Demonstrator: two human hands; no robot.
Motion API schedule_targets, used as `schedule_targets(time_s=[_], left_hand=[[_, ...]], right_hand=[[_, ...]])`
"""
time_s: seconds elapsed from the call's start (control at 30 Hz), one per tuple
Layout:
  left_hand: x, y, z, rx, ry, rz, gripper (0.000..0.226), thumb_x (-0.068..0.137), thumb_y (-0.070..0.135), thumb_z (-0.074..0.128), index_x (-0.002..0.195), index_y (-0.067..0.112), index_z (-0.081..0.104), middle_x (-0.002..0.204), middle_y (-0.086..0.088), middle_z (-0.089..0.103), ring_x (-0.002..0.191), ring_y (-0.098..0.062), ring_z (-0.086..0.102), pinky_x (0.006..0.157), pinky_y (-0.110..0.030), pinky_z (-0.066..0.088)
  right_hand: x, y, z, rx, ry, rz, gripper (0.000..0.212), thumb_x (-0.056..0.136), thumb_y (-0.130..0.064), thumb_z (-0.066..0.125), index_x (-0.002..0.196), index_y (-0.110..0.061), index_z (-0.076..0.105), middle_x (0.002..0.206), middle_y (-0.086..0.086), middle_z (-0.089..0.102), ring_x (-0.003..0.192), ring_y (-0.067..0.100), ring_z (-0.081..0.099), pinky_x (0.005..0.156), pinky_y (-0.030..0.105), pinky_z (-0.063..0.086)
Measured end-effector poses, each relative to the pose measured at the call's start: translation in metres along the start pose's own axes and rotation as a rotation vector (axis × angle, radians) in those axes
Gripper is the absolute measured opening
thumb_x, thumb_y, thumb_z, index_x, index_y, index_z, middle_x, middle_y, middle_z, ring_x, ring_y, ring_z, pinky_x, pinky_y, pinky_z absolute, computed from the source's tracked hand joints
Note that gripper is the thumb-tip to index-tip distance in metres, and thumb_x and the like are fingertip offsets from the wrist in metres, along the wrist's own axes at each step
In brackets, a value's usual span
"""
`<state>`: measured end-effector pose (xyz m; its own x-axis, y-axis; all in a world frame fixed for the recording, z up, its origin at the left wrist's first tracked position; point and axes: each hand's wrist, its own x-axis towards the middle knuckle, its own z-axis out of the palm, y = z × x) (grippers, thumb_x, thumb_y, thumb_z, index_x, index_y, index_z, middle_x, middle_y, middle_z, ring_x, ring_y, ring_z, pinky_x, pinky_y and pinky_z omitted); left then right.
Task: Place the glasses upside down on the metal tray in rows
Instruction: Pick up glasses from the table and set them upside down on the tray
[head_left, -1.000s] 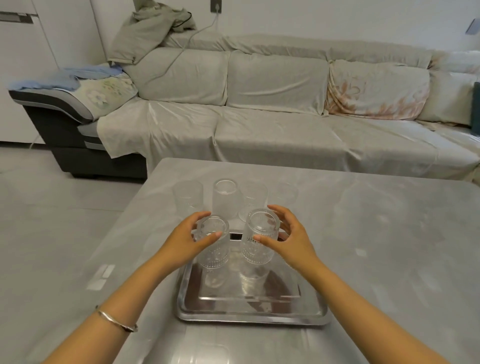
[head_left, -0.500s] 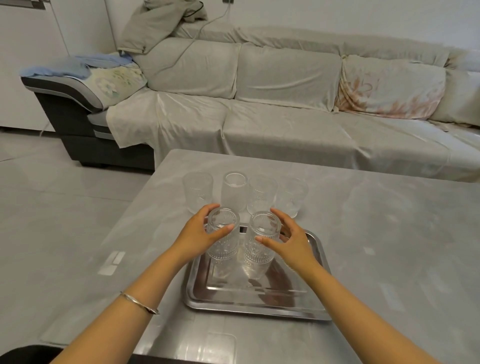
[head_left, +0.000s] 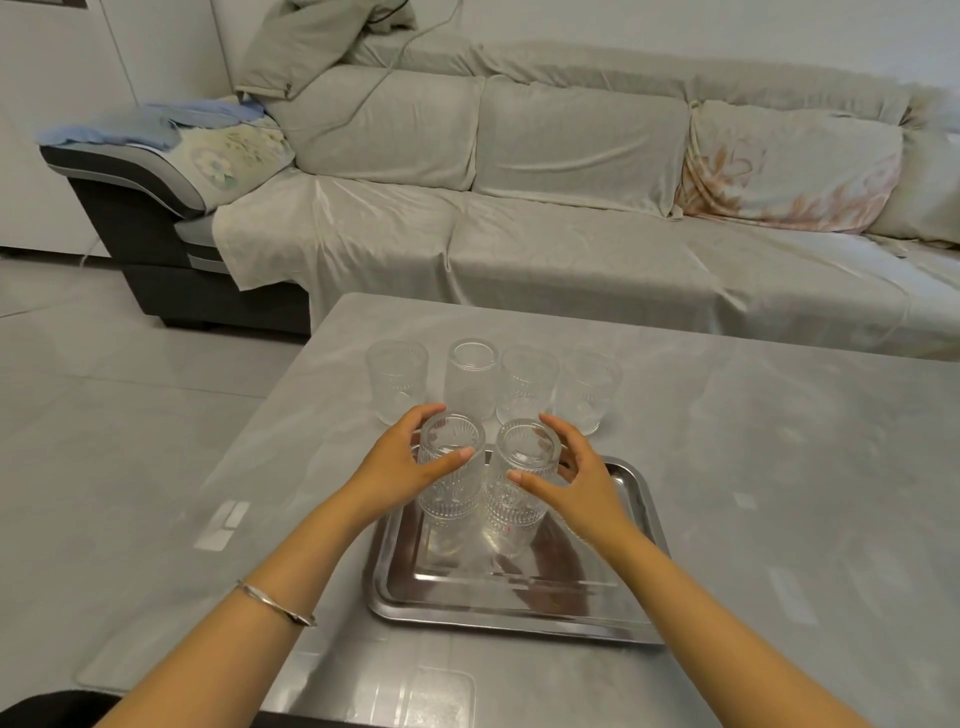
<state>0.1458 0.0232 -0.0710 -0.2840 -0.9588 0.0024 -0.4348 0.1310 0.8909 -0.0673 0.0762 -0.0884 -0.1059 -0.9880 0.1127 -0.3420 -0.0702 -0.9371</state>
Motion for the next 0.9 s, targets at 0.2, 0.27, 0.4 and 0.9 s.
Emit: schedule_targets(time_s=[0.2,0.27,0.4,0.9], left_hand=[[0.016,0.023,-0.013,0.068,-0.053,0.068,0.076,0.072,0.051,0.068,0.137,0.027,0.037,0.141,0.008,0.044,0.122,-0.011,0.044,0.100,-0.032,0.040],[0.029,0.035,-0.013,0.063,-0.046,0.105,0.070,0.075,0.046,0.068,0.136,0.026,0.039,0.140,0.007,0.045,0.121,-0.012,0.044,0.098,-0.029,0.039],[0.061,0.059,-0.007,0.076,-0.069,0.155,0.068,0.076,0.047,0.066,0.135,0.025,0.041,0.139,0.005,0.047,0.120,-0.014,0.048,0.100,-0.032,0.042],[0.172,0.086,0.087,0.362,-0.304,0.256,0.077,0.074,0.055,0.066,0.139,0.024,0.037,0.143,0.006,0.044,0.120,-0.010,0.049,0.091,-0.023,0.037]], right_hand=[[0.012,-0.010,-0.030,0.027,-0.019,0.000,0.080,0.061,-0.050,0.072,0.132,-0.033,0.041,0.138,-0.010,0.046,0.124,0.013,0.048,0.096,0.025,0.046],[0.021,-0.014,-0.049,0.034,0.036,-0.017,0.071,0.065,-0.051,0.068,0.129,-0.032,0.044,0.135,-0.010,0.049,0.122,0.012,0.051,0.085,0.012,0.048],[0.043,-0.012,-0.086,0.040,0.126,-0.008,0.076,0.067,-0.050,0.065,0.135,-0.024,0.042,0.138,-0.008,0.047,0.122,0.011,0.050,0.086,0.015,0.043],[0.105,0.060,-0.111,0.113,0.038,0.097,0.063,0.067,-0.046,0.071,0.126,-0.032,0.054,0.124,-0.014,0.062,0.115,0.003,0.059,0.082,0.011,0.050]])
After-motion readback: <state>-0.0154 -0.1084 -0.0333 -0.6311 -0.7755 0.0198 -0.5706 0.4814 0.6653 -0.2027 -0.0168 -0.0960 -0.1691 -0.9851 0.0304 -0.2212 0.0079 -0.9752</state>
